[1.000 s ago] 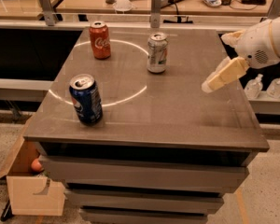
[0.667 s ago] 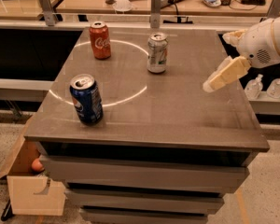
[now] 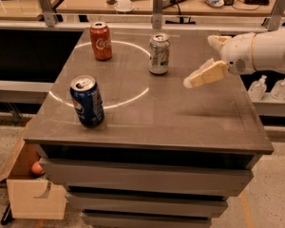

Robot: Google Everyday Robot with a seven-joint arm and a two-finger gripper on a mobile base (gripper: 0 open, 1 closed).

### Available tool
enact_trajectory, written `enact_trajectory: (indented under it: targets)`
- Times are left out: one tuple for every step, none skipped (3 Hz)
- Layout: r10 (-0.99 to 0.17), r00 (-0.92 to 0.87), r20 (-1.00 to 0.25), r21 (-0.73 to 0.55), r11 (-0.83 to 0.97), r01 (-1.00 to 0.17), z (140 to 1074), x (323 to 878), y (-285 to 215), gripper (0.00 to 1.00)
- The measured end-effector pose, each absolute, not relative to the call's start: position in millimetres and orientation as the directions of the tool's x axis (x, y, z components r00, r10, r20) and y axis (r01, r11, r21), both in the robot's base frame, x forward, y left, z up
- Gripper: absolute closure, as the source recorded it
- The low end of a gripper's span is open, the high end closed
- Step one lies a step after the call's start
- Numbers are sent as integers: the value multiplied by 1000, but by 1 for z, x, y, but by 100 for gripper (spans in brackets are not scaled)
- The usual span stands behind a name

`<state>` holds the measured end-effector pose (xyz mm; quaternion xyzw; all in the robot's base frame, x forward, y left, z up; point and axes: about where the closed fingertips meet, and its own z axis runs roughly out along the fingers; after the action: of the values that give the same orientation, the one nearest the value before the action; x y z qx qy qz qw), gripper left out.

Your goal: Pick 7up can

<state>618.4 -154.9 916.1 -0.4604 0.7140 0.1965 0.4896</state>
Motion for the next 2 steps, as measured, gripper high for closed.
enact_trajectory:
  targets:
    - [-392,-49,-919,-154,470,-869,898,661,-119,0]
    - [-333,-27,-943,-132,445,-886,888,689,-85,1]
